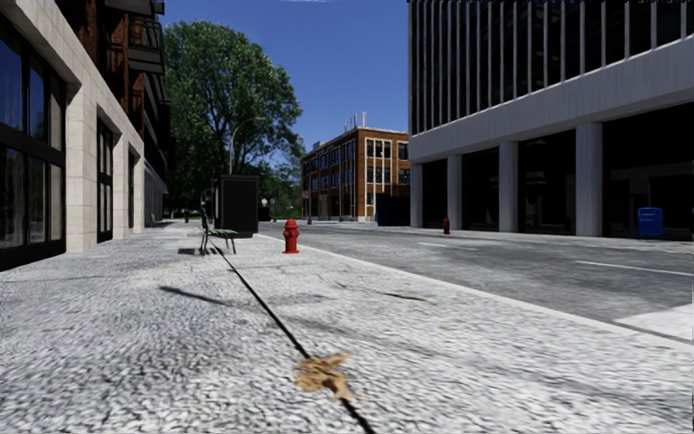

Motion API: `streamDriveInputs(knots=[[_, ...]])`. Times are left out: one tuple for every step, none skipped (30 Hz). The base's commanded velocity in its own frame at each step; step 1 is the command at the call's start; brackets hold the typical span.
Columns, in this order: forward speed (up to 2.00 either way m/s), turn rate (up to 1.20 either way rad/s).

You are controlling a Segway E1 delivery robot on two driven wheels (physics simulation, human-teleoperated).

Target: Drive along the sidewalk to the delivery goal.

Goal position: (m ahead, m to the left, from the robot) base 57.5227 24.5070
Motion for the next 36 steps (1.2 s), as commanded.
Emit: streamDriveInputs(knots=[[1.43,0.66],[1.43,0.66],[1.43,0.66],[1.44,0.66],[1.44,0.66],[1.44,0.66],[1.44,0.66],[1.44,0.66],[1.45,0.66],[1.45,0.66],[1.45,0.66],[1.46,0.66],[1.46,0.66],[1.47,0.66],[1.47,0.66],[1.47,0.66],[1.47,0.66],[1.49,0.66],[1.49,0.66],[1.49,0.66],[1.49,0.66],[1.51,0.65],[1.52,0.61],[1.52,0.54],[1.53,0.45],[1.55,0.36],[1.56,0.32],[1.56,0.32],[1.57,0.31],[1.58,0.31],[1.58,0.31],[1.6,0.3],[2.0,0.2],[2.0,0.08],[2.0,0.0],[2.0,0.0]])
